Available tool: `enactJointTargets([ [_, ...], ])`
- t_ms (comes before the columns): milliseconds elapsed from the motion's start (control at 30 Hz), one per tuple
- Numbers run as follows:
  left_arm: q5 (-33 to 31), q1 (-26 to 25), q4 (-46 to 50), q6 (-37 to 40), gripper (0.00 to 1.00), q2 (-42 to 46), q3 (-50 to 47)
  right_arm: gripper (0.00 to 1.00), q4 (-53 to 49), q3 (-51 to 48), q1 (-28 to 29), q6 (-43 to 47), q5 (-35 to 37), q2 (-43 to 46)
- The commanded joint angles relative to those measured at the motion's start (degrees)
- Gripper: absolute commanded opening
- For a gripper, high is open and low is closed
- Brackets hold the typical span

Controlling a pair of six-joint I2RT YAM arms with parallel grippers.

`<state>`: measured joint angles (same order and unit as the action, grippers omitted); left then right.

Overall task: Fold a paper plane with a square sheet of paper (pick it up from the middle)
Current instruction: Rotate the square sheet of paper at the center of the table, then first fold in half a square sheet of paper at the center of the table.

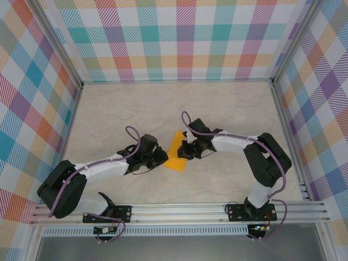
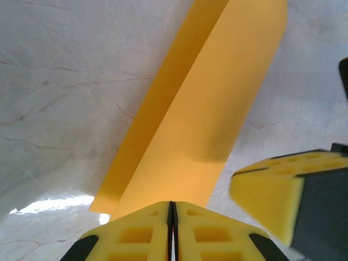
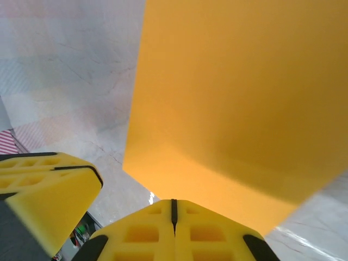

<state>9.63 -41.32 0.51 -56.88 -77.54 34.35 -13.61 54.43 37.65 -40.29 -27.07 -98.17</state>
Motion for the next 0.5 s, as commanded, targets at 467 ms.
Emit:
enactJointTargets([
  [467, -3.21, -9.55, 2.75, -0.69, 0.05, -12.24, 11.20, 0.03, 4.16, -2.23, -5.52, 8.01, -5.21, -4.71],
])
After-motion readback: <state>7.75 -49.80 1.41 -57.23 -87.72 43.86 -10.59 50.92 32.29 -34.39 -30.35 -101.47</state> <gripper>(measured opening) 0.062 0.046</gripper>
